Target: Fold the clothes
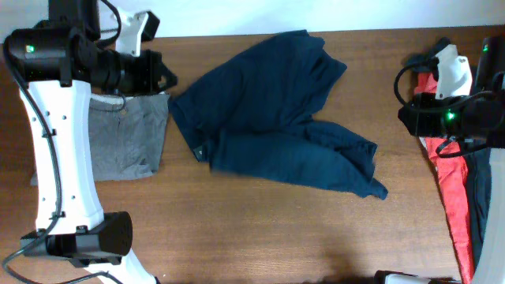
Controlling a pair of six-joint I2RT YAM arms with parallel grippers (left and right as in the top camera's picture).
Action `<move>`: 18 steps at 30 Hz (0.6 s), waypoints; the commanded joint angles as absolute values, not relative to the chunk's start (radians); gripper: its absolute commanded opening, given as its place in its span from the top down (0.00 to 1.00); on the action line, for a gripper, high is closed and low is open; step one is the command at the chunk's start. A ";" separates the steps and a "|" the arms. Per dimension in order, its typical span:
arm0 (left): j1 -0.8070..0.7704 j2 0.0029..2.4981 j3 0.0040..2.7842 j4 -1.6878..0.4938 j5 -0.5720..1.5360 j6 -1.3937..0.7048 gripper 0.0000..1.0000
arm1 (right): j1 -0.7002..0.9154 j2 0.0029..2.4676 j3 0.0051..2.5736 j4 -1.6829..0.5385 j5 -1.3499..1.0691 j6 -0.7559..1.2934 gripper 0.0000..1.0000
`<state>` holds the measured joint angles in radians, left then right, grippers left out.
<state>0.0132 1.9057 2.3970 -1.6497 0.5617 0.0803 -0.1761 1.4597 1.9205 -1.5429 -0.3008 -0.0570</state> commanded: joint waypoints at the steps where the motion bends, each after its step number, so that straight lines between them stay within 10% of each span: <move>1: 0.015 1.883 2.406 -1.670 0.429 0.114 0.89 | -0.183 1.460 1.934 -1.550 -0.303 -0.083 0.71; 4: 0.014 1.883 2.406 -1.676 0.424 0.166 0.68 | -0.183 1.461 1.934 -1.542 -0.302 -0.083 0.57; 6: 0.013 1.883 2.402 -1.677 0.421 0.186 0.36 | -0.183 1.470 1.934 -1.528 -0.302 -0.082 0.45; 11: -0.026 1.892 2.344 -1.666 0.421 0.189 0.32 | -0.183 1.536 1.934 -1.511 -0.303 -0.072 0.27; 18: -0.138 1.900 2.101 -1.548 0.421 0.189 0.32 | -0.183 1.761 1.934 -1.516 -0.303 -0.029 0.30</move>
